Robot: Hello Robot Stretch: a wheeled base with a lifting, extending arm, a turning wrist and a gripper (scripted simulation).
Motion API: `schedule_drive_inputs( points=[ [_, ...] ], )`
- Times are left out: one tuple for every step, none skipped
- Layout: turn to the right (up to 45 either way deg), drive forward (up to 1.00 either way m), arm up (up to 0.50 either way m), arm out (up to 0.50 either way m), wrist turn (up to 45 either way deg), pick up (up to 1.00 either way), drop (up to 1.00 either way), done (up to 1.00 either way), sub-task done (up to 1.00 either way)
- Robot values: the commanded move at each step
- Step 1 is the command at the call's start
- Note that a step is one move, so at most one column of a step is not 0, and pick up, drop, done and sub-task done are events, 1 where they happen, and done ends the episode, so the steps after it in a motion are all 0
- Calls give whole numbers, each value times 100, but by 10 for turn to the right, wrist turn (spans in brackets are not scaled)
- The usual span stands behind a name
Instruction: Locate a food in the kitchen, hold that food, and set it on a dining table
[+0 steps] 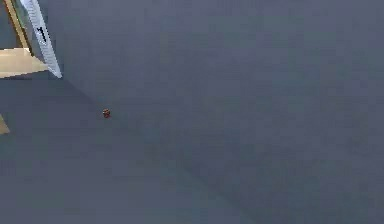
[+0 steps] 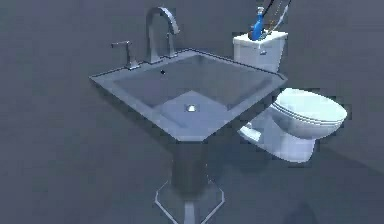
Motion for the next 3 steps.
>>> schedule_drive_inputs(
  points=[
    [-390, 0, 0, 0, 0, 0, 0, 0, 0],
    [0, 100, 0, 0, 0, 0, 0, 0, 0],
    [0, 100, 0, 0, 0, 0, 0, 0, 0]
  ],
)
